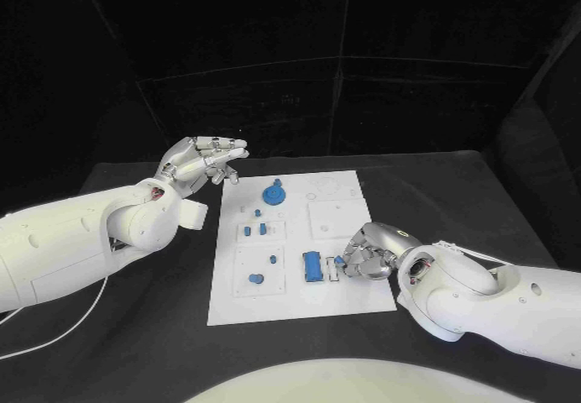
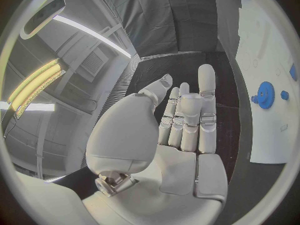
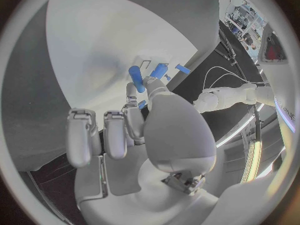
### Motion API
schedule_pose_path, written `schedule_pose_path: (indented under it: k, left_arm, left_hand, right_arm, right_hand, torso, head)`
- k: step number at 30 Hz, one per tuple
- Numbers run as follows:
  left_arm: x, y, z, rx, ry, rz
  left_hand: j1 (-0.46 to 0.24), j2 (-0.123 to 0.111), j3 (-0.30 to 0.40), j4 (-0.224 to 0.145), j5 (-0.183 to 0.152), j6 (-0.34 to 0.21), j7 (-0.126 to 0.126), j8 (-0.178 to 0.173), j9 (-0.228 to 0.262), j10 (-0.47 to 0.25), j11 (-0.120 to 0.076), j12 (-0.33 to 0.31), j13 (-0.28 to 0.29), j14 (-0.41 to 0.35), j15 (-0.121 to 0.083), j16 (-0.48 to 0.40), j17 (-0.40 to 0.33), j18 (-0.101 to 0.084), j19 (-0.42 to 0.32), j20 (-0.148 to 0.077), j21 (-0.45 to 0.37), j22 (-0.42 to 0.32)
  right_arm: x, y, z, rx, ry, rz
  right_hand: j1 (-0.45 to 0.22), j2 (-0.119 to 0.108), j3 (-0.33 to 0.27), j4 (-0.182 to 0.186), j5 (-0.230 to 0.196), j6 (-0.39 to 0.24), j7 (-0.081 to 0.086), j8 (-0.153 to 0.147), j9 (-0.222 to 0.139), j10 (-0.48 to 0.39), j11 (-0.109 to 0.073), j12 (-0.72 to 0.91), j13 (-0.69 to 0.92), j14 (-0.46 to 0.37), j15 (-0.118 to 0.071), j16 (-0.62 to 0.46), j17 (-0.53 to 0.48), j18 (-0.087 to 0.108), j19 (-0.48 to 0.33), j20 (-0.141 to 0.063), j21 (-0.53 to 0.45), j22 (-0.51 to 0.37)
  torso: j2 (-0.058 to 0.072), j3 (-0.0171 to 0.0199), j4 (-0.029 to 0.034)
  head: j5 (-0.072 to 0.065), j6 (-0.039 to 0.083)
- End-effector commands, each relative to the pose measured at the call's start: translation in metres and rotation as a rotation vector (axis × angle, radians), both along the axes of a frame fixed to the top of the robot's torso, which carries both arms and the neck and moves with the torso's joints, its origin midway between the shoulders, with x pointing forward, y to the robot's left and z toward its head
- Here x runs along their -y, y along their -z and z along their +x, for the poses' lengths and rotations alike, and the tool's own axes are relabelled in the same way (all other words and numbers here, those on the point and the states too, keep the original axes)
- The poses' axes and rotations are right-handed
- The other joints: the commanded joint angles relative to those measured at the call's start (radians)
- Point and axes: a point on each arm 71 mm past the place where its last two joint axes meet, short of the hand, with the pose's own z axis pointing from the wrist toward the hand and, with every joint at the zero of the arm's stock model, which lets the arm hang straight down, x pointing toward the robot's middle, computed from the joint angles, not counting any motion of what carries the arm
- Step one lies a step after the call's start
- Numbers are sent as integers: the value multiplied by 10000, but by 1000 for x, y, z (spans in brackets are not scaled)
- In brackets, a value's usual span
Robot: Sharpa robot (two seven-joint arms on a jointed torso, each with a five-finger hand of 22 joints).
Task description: Assemble the parts on the task board
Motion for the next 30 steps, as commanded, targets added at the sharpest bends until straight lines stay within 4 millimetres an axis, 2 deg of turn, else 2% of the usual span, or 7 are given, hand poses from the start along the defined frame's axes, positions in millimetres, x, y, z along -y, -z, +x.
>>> schedule_pose_path:
  k: [1,7,14,24,30]
  left_arm:
    - [2,-2,0,54,113,-121]
    - [2,-2,-1,51,120,-124]
    - [2,-2,-1,47,127,-125]
    - [2,-2,-1,30,152,-129]
    - [2,-2,-1,25,163,-131]
  left_hand:
    - [31,104,-32,-44,36,19,-69,52,1,-1,-38,45,-11,-24,-20,-31,-9,152,40,-16,-62,-10]
    - [31,104,-32,-44,36,19,-69,52,1,-1,-38,45,-11,-24,-20,-31,-9,152,40,-16,-62,-10]
    - [31,104,-32,-44,36,19,-69,52,1,-1,-38,45,-11,-24,-20,-31,-9,152,40,-16,-62,-10]
    - [31,104,-32,-44,36,19,-69,52,1,-1,-38,45,-11,-24,-20,-31,-9,152,40,-16,-62,-10]
    - [31,104,-32,-44,36,19,-69,52,1,-1,-38,45,-11,-24,-20,-31,-9,152,40,-16,-62,-10]
  right_arm:
    - [-2,4,1,-554,163,131]
    - [-5,6,3,-588,216,185]
    - [-8,5,5,-418,285,266]
    - [-11,8,8,-447,98,-8]
    - [-13,9,10,-389,22,-121]
  right_hand:
    - [-73,-30,4,51,-41,82,-14,30,20,39,-9,24,358,718,-52,41,894,-124,551,-87,36,2107]
    - [-70,-29,8,52,-52,92,-19,36,26,23,-14,-31,319,718,-57,41,895,-124,551,-89,36,2107]
    - [-200,-13,-16,167,-119,187,-62,97,85,82,-52,28,357,732,-88,78,963,-136,585,-117,69,2143]
    - [-512,2,-161,430,-312,276,-111,179,207,126,-92,-22,320,737,-126,95,995,-142,602,-160,84,2161]
    - [-590,22,-260,523,-607,270,-122,206,283,141,-104,-42,308,736,-140,93,996,-144,606,-175,87,2166]
  torso:
    - [0,3,12]
    - [-15,0,-24]
    - [-8,10,-17]
    - [-16,4,-21]
    - [-19,3,-9]
  head:
    - [-19,-35]
    - [20,-62]
    - [21,-65]
    - [10,-68]
    - [21,-70]
